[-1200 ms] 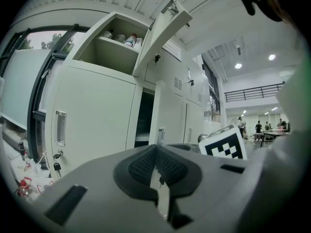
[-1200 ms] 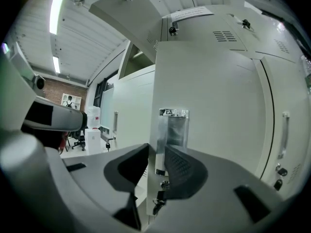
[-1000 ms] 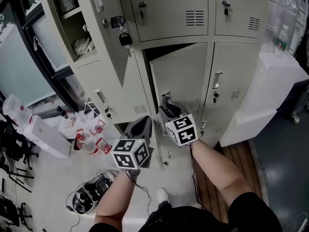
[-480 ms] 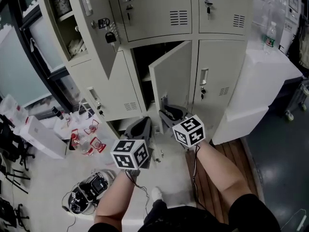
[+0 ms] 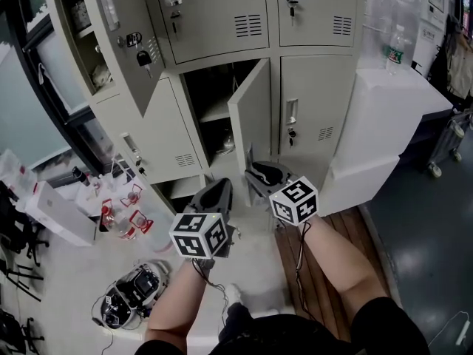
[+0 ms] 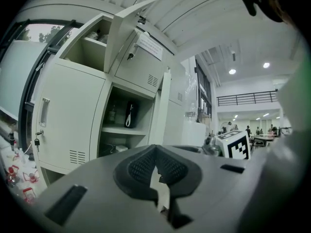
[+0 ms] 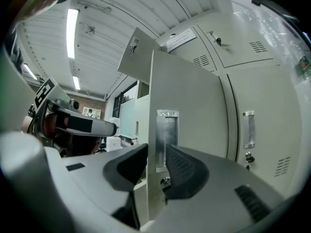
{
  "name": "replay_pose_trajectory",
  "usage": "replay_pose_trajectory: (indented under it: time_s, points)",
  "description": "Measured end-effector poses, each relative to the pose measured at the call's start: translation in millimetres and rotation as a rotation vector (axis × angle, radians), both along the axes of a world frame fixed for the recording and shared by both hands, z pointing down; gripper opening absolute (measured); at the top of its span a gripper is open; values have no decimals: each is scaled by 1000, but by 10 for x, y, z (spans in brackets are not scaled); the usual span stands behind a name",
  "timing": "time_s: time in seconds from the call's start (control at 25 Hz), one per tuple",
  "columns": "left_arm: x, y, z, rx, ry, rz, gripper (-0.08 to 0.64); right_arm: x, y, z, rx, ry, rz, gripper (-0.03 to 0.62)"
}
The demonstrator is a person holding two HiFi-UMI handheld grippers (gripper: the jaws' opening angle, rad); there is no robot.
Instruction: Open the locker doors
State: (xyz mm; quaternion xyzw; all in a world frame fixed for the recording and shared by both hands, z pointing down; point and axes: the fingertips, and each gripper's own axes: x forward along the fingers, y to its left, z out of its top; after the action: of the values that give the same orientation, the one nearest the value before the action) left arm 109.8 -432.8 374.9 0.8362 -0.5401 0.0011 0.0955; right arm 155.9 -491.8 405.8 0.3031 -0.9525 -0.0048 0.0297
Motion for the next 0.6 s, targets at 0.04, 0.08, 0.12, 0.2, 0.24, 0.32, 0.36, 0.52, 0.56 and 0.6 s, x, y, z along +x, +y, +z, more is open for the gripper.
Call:
replay_pose_trajectory:
  time_s: [0.04, 0.08, 0.12, 0.2, 0.24, 0.32, 0.36, 0.52, 0.56, 0.6]
  points:
    - [38, 6, -8, 2, 1, 4, -2, 59, -2, 4, -2, 1, 10, 132]
    - [75, 10, -19, 4, 1, 8, -2, 113, -2, 6, -2, 4, 18, 156]
    - [111, 11, -31, 6, 1, 12, -2, 161, 3, 5, 0, 9, 23, 160]
    - [186, 8, -55, 10, 2, 22, -2, 248, 22, -1, 7, 18, 31, 160]
    - [223, 5, -65, 11, 3, 27, -2, 290, 29, -4, 9, 18, 36, 160]
    - [284, 3, -77, 14, 2, 37, -2, 368, 44, -6, 10, 11, 47, 160]
    - [310, 5, -78, 15, 1, 41, -2, 406, 53, -4, 11, 10, 53, 160]
    - [382, 11, -75, 15, -3, 51, -2, 550, 93, -3, 14, 13, 95, 149]
    - [394, 10, -75, 15, -3, 52, -2, 570, 108, -7, 18, 17, 109, 147]
    - [403, 9, -74, 16, -2, 51, -2, 577, 127, -10, 27, 26, 124, 159]
